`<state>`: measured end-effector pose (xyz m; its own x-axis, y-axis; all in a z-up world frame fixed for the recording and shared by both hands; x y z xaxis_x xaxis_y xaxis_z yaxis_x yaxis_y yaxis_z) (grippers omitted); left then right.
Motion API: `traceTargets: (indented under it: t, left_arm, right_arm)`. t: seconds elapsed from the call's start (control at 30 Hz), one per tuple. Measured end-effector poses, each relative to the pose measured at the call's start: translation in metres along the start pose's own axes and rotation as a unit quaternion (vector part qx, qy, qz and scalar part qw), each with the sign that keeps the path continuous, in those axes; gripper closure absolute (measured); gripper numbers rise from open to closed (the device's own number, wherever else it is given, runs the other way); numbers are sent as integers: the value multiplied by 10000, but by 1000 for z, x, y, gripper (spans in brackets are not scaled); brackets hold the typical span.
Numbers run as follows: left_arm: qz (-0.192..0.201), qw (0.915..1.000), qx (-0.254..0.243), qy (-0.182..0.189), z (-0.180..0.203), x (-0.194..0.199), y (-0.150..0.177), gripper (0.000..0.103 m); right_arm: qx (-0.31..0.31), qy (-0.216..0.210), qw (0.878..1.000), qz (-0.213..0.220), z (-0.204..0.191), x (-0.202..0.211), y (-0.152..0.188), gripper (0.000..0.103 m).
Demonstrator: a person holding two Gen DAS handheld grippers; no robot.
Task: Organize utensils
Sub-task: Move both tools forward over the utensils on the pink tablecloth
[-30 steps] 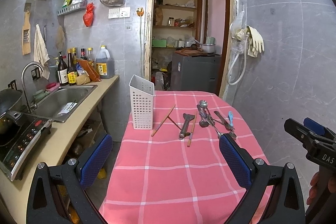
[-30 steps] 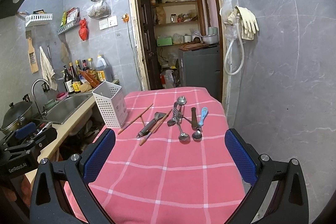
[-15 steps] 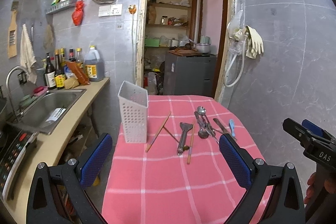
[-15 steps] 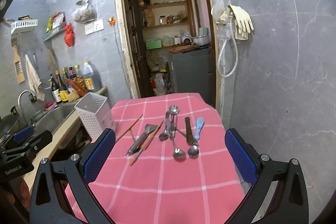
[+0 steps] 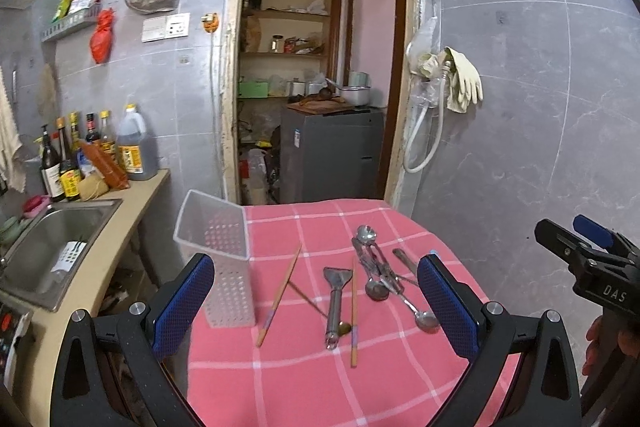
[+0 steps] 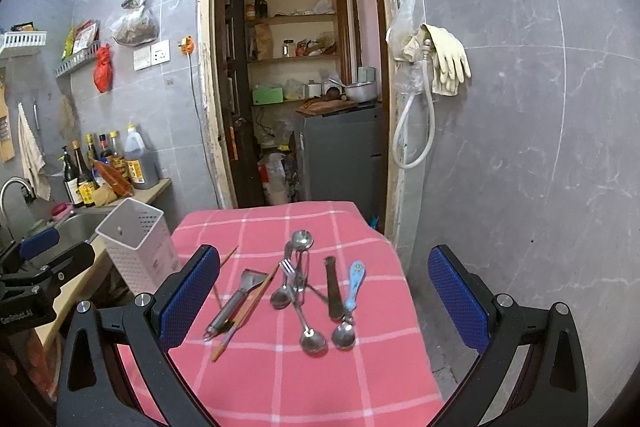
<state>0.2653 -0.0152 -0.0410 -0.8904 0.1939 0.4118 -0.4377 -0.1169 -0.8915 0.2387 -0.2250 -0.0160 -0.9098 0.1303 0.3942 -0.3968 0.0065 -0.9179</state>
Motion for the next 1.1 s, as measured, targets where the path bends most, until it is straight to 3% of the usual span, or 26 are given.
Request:
traceTargets:
  t: [0.17,0.57,0.83,1.1]
  left_arm:
    - [-85,10000,3,46,6,-25,-1,1]
    - [-248,9993,74,-265,15,-91,-2,1]
    - [-712,9969,175,-267,18,-145,18,1]
    - [-1152,9926,211,-320,20,-190,47,1]
  right_arm:
    - [109,-72,9999,-11,7,-31,-8,1]
    - [181,-472,9982,-324,13,-100,0,1]
    - [275,-798,9946,-611,18,-149,13,1]
    - [95,-1098,9875,-1129,16,-201,48,1]
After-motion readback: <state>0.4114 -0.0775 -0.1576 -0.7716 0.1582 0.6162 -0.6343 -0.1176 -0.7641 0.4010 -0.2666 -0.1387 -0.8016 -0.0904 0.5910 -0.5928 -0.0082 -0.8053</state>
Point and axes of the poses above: each gripper's, at about its wrist camera, not at the fingertips, and x roughly against the way its jaws point, z to its right, y to its underside, the point moved 10 cm from there along -x, roughly the way its jaws point, and after that the axes turned 8 degrees about x, right-handed, at the moved point
